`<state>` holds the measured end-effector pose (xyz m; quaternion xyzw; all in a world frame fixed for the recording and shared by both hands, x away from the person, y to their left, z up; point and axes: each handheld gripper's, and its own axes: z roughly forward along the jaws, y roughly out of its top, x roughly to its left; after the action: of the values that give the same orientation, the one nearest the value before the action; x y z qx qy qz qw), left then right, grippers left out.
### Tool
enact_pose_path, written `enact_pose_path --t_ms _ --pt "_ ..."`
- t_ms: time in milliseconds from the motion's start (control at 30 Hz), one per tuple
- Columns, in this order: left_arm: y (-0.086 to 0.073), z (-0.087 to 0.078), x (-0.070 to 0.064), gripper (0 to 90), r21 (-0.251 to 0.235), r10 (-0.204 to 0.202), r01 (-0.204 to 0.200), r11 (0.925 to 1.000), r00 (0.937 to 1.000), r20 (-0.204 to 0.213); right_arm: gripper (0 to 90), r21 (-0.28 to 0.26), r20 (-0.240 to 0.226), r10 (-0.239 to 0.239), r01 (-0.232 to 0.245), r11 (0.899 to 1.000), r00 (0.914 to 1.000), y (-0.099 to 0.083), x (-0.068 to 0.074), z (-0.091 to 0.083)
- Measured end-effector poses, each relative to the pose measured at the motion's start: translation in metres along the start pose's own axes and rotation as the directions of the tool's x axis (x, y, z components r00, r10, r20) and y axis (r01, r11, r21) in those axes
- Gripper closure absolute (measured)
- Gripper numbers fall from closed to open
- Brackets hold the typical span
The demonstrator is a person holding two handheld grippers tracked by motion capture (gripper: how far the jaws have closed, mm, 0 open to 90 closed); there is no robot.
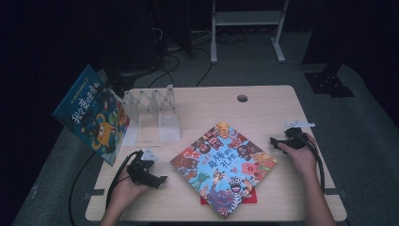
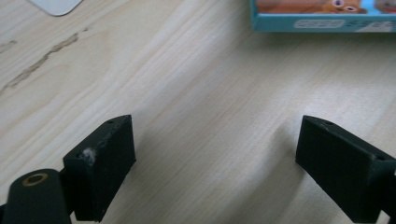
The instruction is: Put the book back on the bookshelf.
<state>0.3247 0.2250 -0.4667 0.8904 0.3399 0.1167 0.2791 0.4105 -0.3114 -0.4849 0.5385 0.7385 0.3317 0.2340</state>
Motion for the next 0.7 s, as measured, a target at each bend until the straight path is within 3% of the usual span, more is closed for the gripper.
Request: enact_pose_path --t_ms 133,233,433,700 --pt "-0.005 0.003 0.002 1.6 -0.042 0.021 -0.021 0.9989 0.9997 0.009 34.4 0.011 0.009 -0.024 0.024 1.000 0.9997 0.002 0.002 -0.006" --pt "-0.010 0.005 0.005 0.0 -0.091 0.032 -0.030 0.9954 0.9993 0.020 40.7 -0.001 -0.019 -0.022 0.022 1.000 0.9996 0.003 0.003 -0.013" --pt "-0.018 0.008 0.008 0.0 -0.182 0.046 -0.039 0.9825 0.9984 0.032 55.8 -0.002 -0.057 -0.043 0.043 0.999 0.9975 0.002 0.008 -0.024" --pt "-0.017 0.008 0.008 0.0 -0.178 0.036 -0.032 0.9835 0.9991 0.024 65.7 0.001 -0.117 -0.046 0.046 0.999 0.9921 0.000 0.015 -0.043"
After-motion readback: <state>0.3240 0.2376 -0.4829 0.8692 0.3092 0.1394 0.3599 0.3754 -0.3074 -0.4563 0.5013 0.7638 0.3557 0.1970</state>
